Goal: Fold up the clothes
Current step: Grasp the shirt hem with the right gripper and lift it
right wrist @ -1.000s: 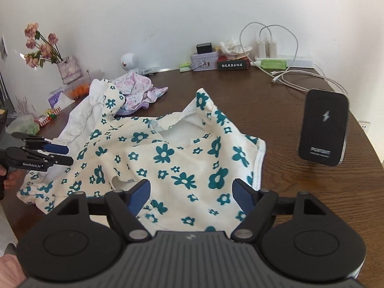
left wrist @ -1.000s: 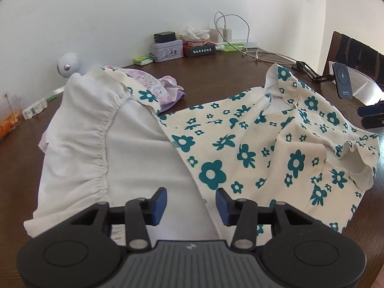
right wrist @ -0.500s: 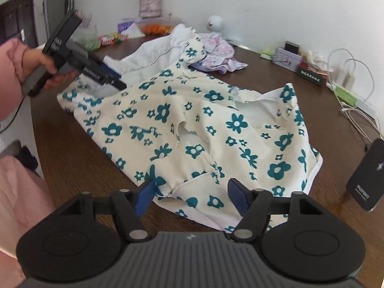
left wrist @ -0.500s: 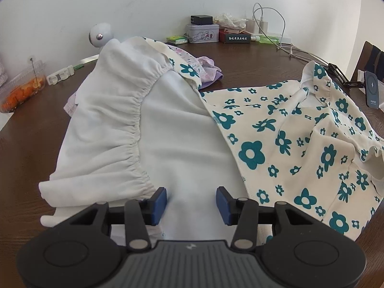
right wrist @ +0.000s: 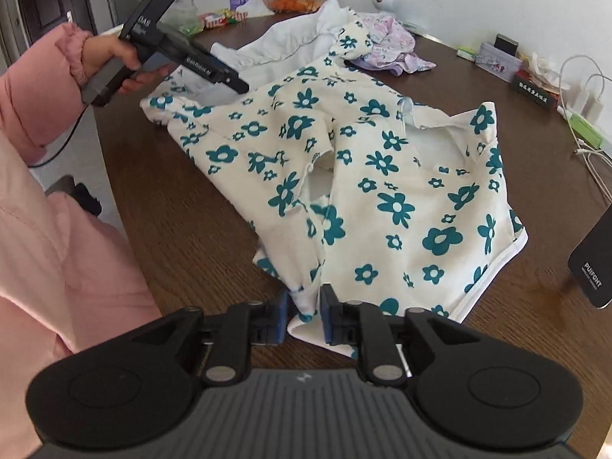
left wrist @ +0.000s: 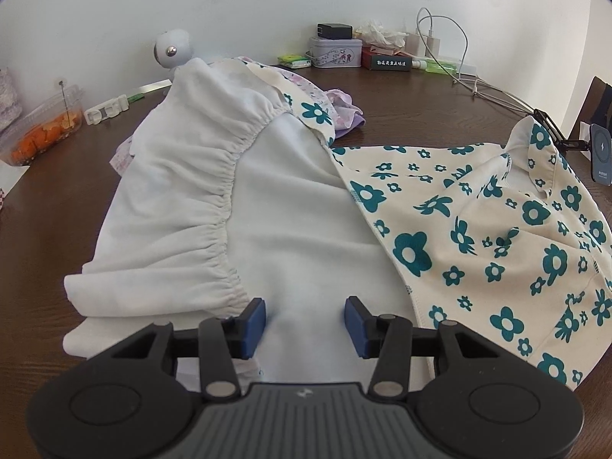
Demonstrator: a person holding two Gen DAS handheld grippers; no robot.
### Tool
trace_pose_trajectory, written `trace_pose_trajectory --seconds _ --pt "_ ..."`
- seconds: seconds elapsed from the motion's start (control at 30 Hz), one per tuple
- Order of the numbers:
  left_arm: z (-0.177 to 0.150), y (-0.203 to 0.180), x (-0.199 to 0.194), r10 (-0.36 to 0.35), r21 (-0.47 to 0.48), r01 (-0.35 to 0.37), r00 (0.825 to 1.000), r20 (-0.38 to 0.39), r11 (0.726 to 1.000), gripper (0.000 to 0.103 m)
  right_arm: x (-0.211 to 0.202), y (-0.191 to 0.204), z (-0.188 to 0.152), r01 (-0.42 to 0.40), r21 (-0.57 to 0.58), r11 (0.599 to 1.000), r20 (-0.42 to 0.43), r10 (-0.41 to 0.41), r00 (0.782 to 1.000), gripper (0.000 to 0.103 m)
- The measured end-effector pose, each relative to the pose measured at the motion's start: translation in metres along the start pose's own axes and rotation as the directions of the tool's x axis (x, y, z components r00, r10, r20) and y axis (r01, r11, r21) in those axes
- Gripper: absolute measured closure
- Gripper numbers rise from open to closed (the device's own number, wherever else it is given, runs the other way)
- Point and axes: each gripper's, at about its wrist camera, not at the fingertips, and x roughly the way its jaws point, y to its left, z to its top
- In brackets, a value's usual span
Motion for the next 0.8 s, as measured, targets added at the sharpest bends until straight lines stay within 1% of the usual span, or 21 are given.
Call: trace_pose_trajectory --seconds 0.03,0.07,0.1,0.13,0.17,0.2,0.23,0.27,0.3,0.33,0.37,0.4,0.43,0.53,0.57,0.6,0.63,0.7,0.73,0.8 --pt "0.000 0.000 0.000 -0.001 0.000 0.001 1.000 0.001 1.000 0.058 -0.008 -0.004 0.004 -0.009 0.044 0.999 0.061 0.006 0.998 0.044" --pt "0.000 0.000 0.000 -0.002 0.001 0.002 1.000 0.002 1.000 0.058 -0.018 -0.008 0.009 -0.037 0.094 0.995 0.134 0.025 0.991 0.038" --pt "0.000 0.001 0.000 -0.003 0.003 0.003 1.000 0.003 1.000 0.058 -0.026 -0.011 0.015 -0.080 0.142 0.987 0.206 0.049 0.977 0.036" --pt "0.000 0.001 0.000 -0.004 0.004 0.004 1.000 0.003 1.000 0.058 -0.028 -0.013 0.023 -0.129 0.179 0.975 0.253 0.082 0.964 0.036" --pt "0.000 0.001 0.000 -0.006 0.006 0.006 1.000 0.003 1.000 0.058 -0.023 -0.011 0.031 -0.149 0.194 0.969 0.256 0.097 0.962 0.037" --pt "0.000 0.001 0.000 -0.008 0.009 0.008 1.000 0.003 1.000 0.058 -0.017 -0.010 0.039 -0.169 0.210 0.963 0.259 0.112 0.959 0.038" --pt "0.000 0.001 0.000 -0.010 0.010 0.010 1.000 0.004 1.000 0.058 -0.009 -0.007 0.047 -0.175 0.223 0.959 0.248 0.117 0.962 0.042" --pt "0.000 0.001 0.000 -0.012 0.011 0.012 1.000 0.004 1.000 0.058 0.005 -0.005 0.052 -0.147 0.233 0.961 0.204 0.099 0.974 0.044" --pt "0.000 0.002 0.000 -0.015 0.015 0.015 1.000 0.003 1.000 0.058 0.020 -0.003 0.056 -0.117 0.243 0.963 0.157 0.080 0.984 0.051" --pt "0.001 0.002 0.000 -0.017 0.021 0.016 1.000 0.001 1.000 0.058 0.034 -0.003 0.057 -0.099 0.256 0.962 0.118 0.071 0.990 0.057" --pt "0.002 0.001 0.000 -0.017 0.030 0.017 1.000 0.004 0.999 0.058 0.048 -0.003 0.058 -0.081 0.269 0.960 0.079 0.061 0.995 0.059" --pt "0.003 0.000 -0.001 -0.018 0.047 0.017 1.000 0.016 0.999 0.058 0.060 -0.003 0.058 -0.067 0.282 0.957 0.050 0.055 0.997 0.063" --pt "0.004 -0.002 -0.002 -0.021 0.068 0.019 0.999 0.032 0.998 0.058 0.067 -0.005 0.057 -0.063 0.299 0.952 0.038 0.054 0.998 0.067" --pt "0.008 -0.009 -0.002 -0.037 0.126 0.029 0.997 0.063 0.992 0.059 0.079 -0.009 0.058 -0.066 0.340 0.938 0.031 0.058 0.998 0.073" --pt "0.010 -0.010 0.000 -0.039 0.138 0.030 0.997 0.061 0.990 0.058 0.080 -0.010 0.058 -0.076 0.350 0.933 0.036 0.068 0.997 0.075" --pt "0.010 -0.011 0.003 -0.035 0.149 0.027 0.998 0.054 0.989 0.059 0.081 -0.011 0.058 -0.096 0.359 0.928 0.043 0.087 0.995 0.083" --pt "0.011 -0.012 0.007 -0.030 0.158 0.022 0.999 0.045 0.987 0.061 0.081 -0.012 0.058 -0.132 0.362 0.923 0.055 0.121 0.991 0.090" --pt "0.011 -0.011 0.011 -0.036 0.155 0.028 0.998 0.044 0.988 0.062 0.080 -0.014 0.059 -0.204 0.368 0.907 0.079 0.188 0.979 0.097" --pt "0.011 -0.009 0.012 -0.038 0.143 0.032 0.998 0.041 0.989 0.062 0.078 -0.015 0.059 -0.246 0.366 0.898 0.096 0.226 0.969 0.099" --pt "0.010 -0.008 0.012 -0.038 0.129 0.032 0.998 0.044 0.991 0.062 0.071 -0.016 0.056 -0.349 0.338 0.874 0.142 0.319 0.937 0.099"
